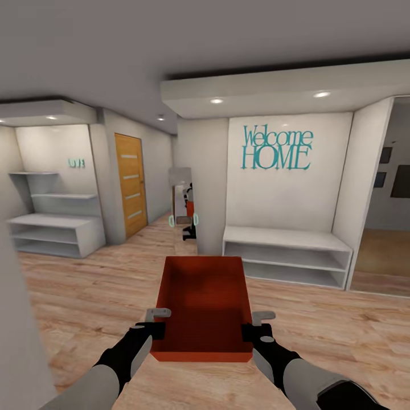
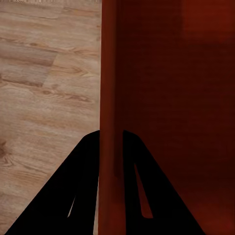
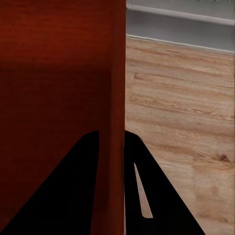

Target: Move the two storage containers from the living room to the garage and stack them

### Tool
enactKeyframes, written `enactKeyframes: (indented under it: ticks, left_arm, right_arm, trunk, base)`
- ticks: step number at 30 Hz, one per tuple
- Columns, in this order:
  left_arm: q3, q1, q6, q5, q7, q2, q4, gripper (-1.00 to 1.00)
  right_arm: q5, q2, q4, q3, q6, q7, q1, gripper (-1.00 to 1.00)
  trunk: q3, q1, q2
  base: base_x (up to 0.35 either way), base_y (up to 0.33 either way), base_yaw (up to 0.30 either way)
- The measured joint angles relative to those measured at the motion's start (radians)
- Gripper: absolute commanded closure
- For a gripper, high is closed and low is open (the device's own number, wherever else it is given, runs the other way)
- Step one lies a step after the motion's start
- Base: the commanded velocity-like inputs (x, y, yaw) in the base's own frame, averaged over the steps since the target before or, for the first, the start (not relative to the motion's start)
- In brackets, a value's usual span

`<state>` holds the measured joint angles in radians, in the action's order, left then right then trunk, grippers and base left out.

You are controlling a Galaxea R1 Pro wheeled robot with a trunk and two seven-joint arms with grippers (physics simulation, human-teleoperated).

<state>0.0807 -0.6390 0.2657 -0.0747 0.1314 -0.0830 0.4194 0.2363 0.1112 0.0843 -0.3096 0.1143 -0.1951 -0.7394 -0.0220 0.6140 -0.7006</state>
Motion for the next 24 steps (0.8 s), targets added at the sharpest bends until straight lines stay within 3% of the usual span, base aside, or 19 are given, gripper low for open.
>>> enactKeyframes:
  ticks: [20, 24]
  left_arm:
    - [0.001, 0.000, 0.000, -0.001, 0.000, 0.001, 0.000, 1.00]
    - [-0.001, 0.000, 0.000, 0.001, 0.000, 0.000, 0.000, 1.00]
  right_arm:
    - [0.001, 0.001, 0.000, 0.000, 0.001, 0.000, 0.000, 1.00]
    - [0.000, 0.000, 0.000, 0.000, 0.000, 0.000, 0.000, 1.00]
  trunk:
    - [0.000, 0.000, 0.000]
    - [0.000, 0.000, 0.000]
  base:
    - [0.323, 0.000, 0.001]
    - [0.323, 0.000, 0.189]
